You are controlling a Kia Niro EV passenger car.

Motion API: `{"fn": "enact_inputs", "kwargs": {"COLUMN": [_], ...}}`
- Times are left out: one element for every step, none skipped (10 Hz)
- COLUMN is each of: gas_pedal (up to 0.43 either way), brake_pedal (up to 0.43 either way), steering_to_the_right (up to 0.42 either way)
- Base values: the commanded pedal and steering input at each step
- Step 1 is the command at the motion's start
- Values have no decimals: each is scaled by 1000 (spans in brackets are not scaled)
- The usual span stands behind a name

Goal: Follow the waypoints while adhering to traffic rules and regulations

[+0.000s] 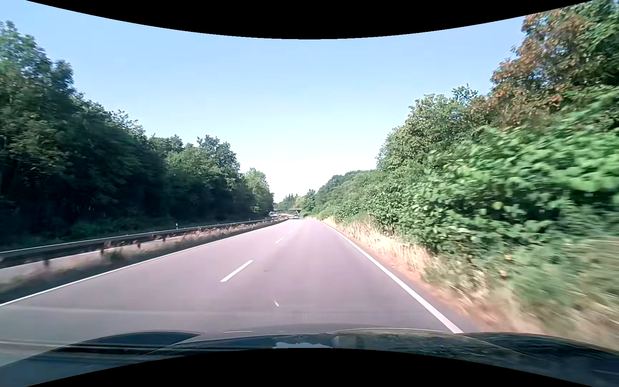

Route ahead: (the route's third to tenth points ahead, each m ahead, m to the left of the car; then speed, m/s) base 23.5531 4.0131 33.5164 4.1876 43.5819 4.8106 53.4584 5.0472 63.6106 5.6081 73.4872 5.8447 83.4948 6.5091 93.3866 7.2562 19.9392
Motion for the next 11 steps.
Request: {"fn": "enact_inputs", "kwargs": {"gas_pedal": [189, 189, 189, 189, 189, 189, 189, 189, 189, 189, 189], "brake_pedal": [0, 0, 0, 0, 0, 0, 0, 0, 0, 0, 0], "steering_to_the_right": [-6, -7, -7, -7, -7, -7, -8, -7, -8, -8, -8]}}
